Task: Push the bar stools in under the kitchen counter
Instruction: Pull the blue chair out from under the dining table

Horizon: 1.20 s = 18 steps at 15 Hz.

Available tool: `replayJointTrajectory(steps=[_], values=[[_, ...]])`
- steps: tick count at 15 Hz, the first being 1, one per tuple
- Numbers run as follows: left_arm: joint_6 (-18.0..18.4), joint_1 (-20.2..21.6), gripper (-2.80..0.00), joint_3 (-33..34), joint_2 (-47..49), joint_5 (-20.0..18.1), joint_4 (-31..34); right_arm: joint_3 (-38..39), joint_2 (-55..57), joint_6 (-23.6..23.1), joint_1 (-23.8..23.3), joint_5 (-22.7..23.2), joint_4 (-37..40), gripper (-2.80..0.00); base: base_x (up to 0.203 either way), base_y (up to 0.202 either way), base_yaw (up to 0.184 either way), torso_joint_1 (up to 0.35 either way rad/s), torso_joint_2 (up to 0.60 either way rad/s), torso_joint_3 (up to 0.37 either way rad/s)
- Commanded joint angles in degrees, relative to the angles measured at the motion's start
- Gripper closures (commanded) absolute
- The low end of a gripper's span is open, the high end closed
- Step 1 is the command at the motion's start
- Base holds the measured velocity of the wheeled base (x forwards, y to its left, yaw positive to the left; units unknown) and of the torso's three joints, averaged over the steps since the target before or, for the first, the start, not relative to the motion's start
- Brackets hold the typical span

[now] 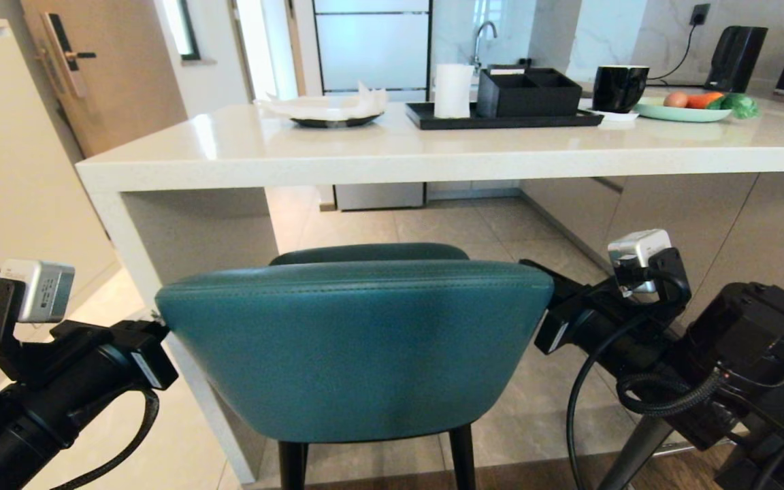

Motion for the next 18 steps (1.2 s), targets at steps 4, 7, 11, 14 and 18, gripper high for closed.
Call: replayJointTrajectory(steps=[4, 7, 11, 14, 18], values=[[-0.26, 0.1, 0.0, -0.91, -0.31, 0.32, -0.27, 0.43, 0.85, 0.33, -0.31, -0.96, 0.01, 0.0, 0.0, 0.0, 0.0, 0.0, 0.0, 0.0], [-0.31, 0.1, 0.0, -0.76, -0.13, 0.32, -0.27, 0.28, 1.1, 0.42, -0.4, -0.96, -0.02, 0.0, 0.0, 0.0, 0.0, 0.0, 0.0, 0.0], [-0.31, 0.02, 0.0, -1.12, 0.13, 0.23, -0.19, 0.08, 1.82, 0.42, -0.48, -0.96, -0.02, 0.0, -0.057, 0.0, -0.001, 0.005, 0.0, 0.0], [-0.4, 0.02, 0.0, -1.13, 0.14, 0.23, -0.19, -0.71, 1.91, 0.59, -0.57, -1.05, 0.07, 0.0, -0.195, 0.0, -0.001, 0.003, 0.0, 0.003], [-0.4, 0.1, 0.0, -2.45, 0.52, 0.31, -0.11, -0.86, 1.91, 0.59, -0.75, -1.05, 0.07, 0.0, -0.147, 0.0, -0.003, 0.001, 0.0, 0.005]])
